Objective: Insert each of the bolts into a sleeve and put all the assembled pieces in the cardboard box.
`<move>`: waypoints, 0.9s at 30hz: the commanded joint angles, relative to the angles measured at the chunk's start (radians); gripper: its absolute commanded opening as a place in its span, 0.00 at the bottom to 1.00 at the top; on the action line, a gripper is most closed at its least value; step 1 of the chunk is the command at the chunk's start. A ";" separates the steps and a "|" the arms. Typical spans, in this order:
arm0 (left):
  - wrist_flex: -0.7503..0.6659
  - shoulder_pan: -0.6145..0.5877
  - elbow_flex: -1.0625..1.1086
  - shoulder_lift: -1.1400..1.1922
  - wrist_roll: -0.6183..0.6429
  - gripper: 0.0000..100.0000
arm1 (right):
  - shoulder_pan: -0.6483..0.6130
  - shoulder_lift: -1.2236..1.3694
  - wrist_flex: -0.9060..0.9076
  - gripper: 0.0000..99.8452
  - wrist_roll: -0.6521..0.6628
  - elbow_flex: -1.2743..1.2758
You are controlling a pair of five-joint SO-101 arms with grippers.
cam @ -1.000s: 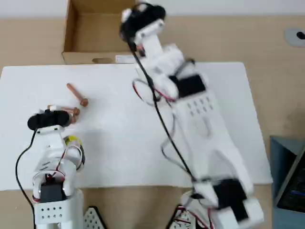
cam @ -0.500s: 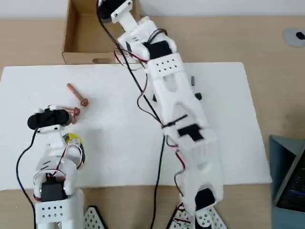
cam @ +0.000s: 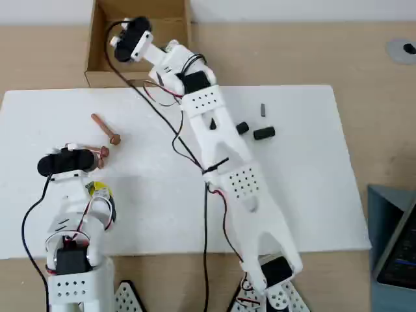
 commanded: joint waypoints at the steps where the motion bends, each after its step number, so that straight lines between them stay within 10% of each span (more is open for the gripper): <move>1: -0.017 -0.009 -0.003 -0.004 0.003 0.00 | -0.019 -0.007 0.002 0.08 0.028 -0.122; 16: -0.017 -0.008 -0.003 -0.004 0.003 0.00 | -0.022 -0.012 0.074 0.15 0.023 -0.153; 27: -0.017 -0.008 -0.003 -0.004 0.003 0.00 | -0.010 -0.105 0.483 0.15 0.021 -0.341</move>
